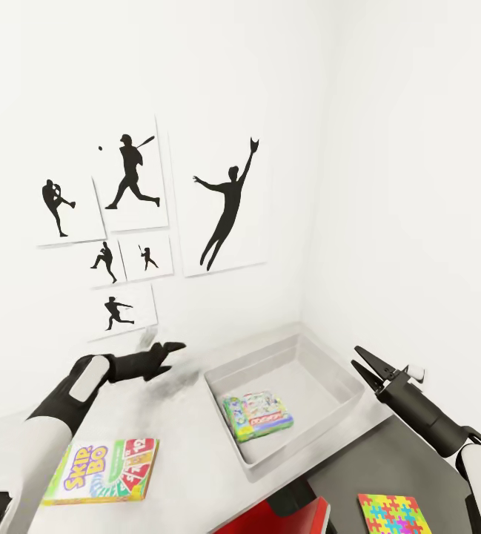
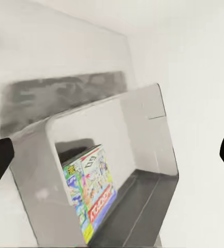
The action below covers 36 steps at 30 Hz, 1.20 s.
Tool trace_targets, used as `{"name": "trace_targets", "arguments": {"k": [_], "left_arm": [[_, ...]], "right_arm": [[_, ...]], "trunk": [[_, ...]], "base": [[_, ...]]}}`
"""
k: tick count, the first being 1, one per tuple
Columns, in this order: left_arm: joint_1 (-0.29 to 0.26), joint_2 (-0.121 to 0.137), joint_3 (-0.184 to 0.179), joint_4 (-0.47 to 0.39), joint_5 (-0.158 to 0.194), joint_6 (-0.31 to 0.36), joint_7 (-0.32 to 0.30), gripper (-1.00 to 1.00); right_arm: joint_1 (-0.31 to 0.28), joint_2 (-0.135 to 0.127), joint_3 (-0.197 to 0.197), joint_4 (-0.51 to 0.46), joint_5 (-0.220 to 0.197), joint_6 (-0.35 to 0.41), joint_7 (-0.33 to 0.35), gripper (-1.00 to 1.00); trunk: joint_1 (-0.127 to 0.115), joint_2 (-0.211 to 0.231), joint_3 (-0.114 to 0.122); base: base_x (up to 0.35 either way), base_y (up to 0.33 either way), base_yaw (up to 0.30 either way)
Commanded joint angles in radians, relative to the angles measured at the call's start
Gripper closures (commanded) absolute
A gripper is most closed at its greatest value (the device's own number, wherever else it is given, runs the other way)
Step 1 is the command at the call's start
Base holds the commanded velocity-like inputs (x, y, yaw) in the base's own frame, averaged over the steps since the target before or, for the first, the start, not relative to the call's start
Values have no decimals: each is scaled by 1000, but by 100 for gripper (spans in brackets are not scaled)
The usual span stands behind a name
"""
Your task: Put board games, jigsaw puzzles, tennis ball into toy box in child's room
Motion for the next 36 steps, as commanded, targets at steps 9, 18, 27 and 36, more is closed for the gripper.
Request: {"name": "trace_targets", "arguments": {"k": [9, 18, 27, 36], "left_arm": [[8, 97, 13, -22, 6, 37, -157, -100], [9, 99, 13, -24, 8, 37, -176, -100], [9, 97, 12, -25, 9, 36, -180, -100], [9, 98, 12, -26, 9, 37, -181, -100]], "right_arm": [[-1, 0, -1, 0, 1, 6, 2, -100], [0, 0, -1, 0, 0, 6, 3, -100], [-1, 0, -1, 0, 0, 6, 3, -100], [0, 0, -1, 0, -1, 6, 3, -100]], "trunk": [[1, -1, -1], [1, -1, -1], [1, -1, -1], [1, -1, -1]], "base": [[0, 0, 0], [0, 0, 0], [0, 0, 0], [-143, 0, 0]]}}
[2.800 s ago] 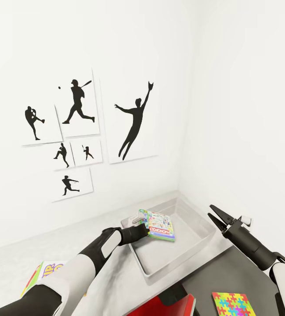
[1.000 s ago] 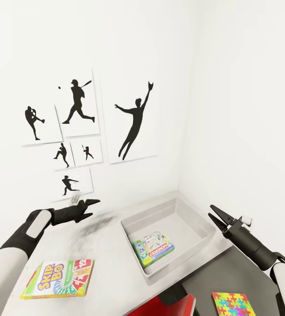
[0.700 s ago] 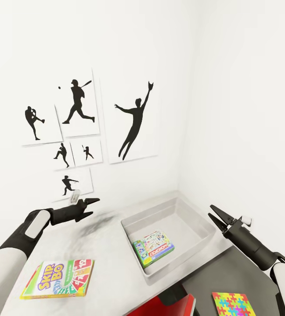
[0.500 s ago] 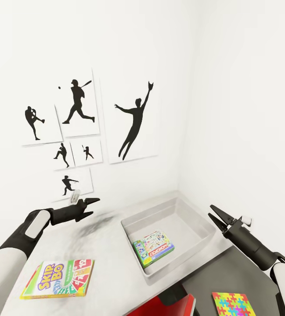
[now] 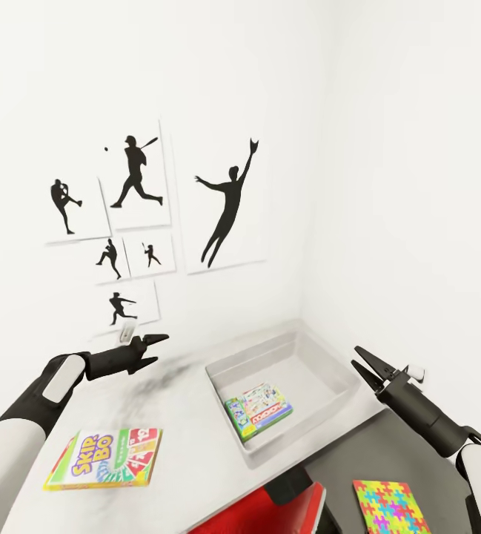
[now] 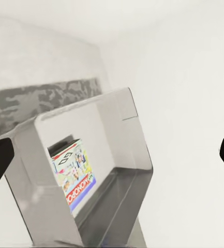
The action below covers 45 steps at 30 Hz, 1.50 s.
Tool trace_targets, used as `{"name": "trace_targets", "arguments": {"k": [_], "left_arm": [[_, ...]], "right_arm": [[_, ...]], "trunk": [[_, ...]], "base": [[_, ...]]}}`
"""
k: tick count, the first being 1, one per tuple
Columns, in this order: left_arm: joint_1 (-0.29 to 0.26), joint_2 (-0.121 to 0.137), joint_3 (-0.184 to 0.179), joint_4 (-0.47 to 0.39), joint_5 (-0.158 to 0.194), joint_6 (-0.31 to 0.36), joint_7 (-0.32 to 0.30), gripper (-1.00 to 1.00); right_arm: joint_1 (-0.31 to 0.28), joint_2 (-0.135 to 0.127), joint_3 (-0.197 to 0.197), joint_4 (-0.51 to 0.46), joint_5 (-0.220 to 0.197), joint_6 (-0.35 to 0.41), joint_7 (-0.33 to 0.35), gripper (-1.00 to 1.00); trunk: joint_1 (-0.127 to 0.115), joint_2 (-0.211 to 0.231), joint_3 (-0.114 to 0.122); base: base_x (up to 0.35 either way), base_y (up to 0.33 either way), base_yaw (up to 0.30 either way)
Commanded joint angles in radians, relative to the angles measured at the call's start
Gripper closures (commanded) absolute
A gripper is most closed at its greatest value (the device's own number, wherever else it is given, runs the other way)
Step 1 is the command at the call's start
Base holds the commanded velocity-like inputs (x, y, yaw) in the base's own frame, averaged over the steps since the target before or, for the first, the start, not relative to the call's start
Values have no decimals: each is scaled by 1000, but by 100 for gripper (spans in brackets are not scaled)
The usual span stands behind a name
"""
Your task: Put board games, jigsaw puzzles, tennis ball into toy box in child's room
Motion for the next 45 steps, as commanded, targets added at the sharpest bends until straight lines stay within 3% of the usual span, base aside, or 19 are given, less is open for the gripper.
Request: {"name": "trace_targets", "arguments": {"k": [1, 5, 14, 29, 32, 41, 45], "left_arm": [[-1, 1, -1, 0, 0, 3, -3, -100], [-1, 1, -1, 0, 0, 3, -13, -100], [3, 3, -1, 0, -11, 3, -144, -100], [7, 7, -1, 0, -10, 4, -195, -100], [7, 13, -2, 0, -10, 3, -248, -100], [31, 57, -2, 0, -16, -2, -505, -100], [34, 70, -3, 0, -16, -1, -541, -100]], "right_arm": [[-1, 0, -1, 0, -1, 6, 2, -100], [-1, 0, -2, 0, -1, 6, 3, -100], [0, 1, -3, 0, -2, 6, 4, -100], [10, 2, -3, 0, -1, 4, 30, -100], [10, 2, -3, 0, -1, 4, 33, -100], [10, 2, -3, 0, -1, 4, 34, -100], [10, 2, -3, 0, -1, 4, 34, -100]], "trunk": [[0, -1, -1], [0, -1, -1], [0, -1, -1], [0, -1, 15], [0, -1, 19], [0, -1, 30], [0, -1, 36]], "base": [[-238, 0, 0], [-154, 0, 0], [-54, 69, -5], [-120, 205, -136], [-19, 31, -182], [-4, 7, -184], [0, 1, -183]]}}
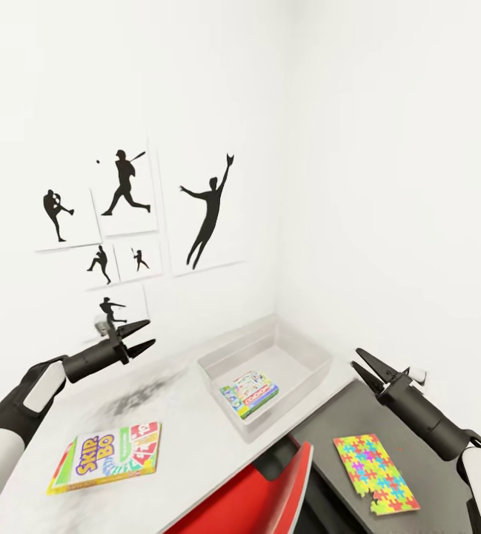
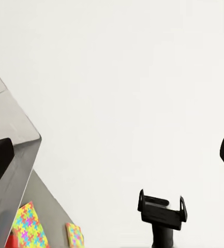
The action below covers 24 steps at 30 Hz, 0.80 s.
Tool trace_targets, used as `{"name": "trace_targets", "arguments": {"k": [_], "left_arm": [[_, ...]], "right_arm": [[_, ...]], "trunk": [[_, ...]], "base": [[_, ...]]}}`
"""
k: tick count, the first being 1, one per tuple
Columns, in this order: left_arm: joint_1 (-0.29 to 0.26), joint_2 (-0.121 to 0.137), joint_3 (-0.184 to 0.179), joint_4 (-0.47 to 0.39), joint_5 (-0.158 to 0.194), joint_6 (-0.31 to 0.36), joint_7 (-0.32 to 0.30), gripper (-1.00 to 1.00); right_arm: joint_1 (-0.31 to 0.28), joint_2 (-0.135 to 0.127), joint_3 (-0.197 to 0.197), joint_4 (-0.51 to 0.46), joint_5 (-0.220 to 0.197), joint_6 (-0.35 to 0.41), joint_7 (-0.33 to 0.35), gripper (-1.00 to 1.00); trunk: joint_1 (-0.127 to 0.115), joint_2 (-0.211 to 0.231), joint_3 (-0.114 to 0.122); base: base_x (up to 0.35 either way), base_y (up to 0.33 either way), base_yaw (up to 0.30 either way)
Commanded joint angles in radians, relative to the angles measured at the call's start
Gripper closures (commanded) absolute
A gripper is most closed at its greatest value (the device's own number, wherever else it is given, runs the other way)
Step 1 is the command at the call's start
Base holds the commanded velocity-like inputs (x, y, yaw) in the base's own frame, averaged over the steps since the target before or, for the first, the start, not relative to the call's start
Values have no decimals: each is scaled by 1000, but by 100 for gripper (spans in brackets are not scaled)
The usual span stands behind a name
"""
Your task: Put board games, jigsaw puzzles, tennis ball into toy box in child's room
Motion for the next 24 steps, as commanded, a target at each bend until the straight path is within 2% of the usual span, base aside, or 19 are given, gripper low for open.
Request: {"name": "trace_targets", "arguments": {"k": [1, 12, 18, 20, 24], "left_arm": [[1, 4, -2, 0, 4, 6, -9, -100], [2, 12, 0, 2, 6, 12, -21, -100], [2, 38, 1, 2, 13, 38, -23, -100], [2, 48, 2, 2, 16, 54, -27, -100], [2, 49, 2, 2, 17, 56, -28, -100]], "right_arm": [[-1, 0, -1, 0, -1, 5, 2, -100], [-1, 0, -2, 2, -2, 5, 1, -100], [-1, 0, -7, 3, -3, 5, 1, -100], [-1, 1, -23, 6, -2, 5, 1, -100], [-1, 2, -26, 7, -2, 5, 2, -100]], "trunk": [[0, -1, 1], [0, -1, 4], [0, -1, 5], [0, -1, 5], [0, -1, 5]], "base": [[0, 0, -140], [0, 0, -43], [0, 0, -3], [0, 0, -1], [0, 0, 0]]}}
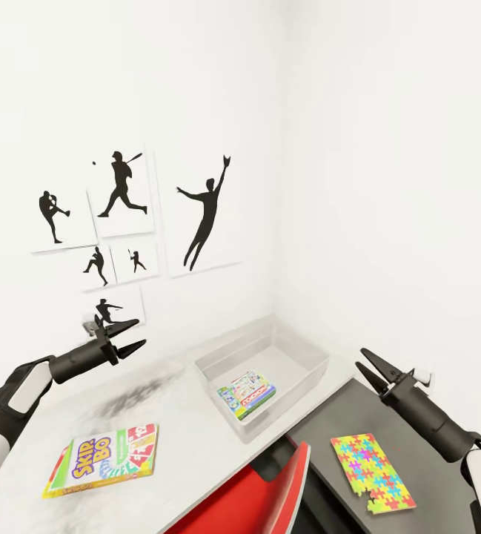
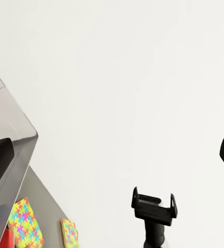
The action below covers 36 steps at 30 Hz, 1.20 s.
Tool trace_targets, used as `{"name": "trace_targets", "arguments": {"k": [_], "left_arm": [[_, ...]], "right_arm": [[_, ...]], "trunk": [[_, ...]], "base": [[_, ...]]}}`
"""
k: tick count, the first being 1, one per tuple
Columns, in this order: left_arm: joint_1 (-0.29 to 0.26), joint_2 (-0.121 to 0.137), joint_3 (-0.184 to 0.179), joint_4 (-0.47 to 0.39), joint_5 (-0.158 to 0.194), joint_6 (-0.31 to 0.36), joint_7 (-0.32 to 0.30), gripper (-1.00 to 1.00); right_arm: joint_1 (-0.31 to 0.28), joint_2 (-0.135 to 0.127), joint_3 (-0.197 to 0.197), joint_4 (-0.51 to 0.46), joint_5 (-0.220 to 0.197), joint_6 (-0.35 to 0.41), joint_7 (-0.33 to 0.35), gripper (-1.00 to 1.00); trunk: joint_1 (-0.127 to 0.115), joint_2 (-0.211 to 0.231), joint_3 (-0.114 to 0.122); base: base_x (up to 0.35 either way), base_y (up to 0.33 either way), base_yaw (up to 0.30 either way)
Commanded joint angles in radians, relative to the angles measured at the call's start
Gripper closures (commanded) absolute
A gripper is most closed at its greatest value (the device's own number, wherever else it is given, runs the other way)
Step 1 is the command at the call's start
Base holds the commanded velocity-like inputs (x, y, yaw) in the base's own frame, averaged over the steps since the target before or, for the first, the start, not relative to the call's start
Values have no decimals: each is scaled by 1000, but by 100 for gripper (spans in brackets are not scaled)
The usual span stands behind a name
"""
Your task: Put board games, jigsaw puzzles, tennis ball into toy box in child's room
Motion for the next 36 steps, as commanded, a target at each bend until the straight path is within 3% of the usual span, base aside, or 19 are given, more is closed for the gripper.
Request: {"name": "trace_targets", "arguments": {"k": [1, 16, 28, 36], "left_arm": [[-1, 1, -1, 1, 3, 5, -2, -100], [-1, 0, -3, -1, 4, 7, -3, -100], [-1, -1, -8, -2, 6, 7, -4, -100], [-1, -2, -10, -3, 6, 9, -4, -100]], "right_arm": [[-1, 1, -3, 0, -1, 5, 2, -100], [-1, -2, -39, -4, -1, 10, -8, -100], [-1, 0, -42, 0, -1, 6, -10, -100], [-1, 5, -42, 0, -1, 6, -7, -100]], "trunk": [[0, -1, 0], [0, -1, 0], [0, -1, 0], [0, -1, 0]], "base": [[0, 0, 0], [-99, 0, 0], [-11, 0, 0], [-224, 0, 0]]}}
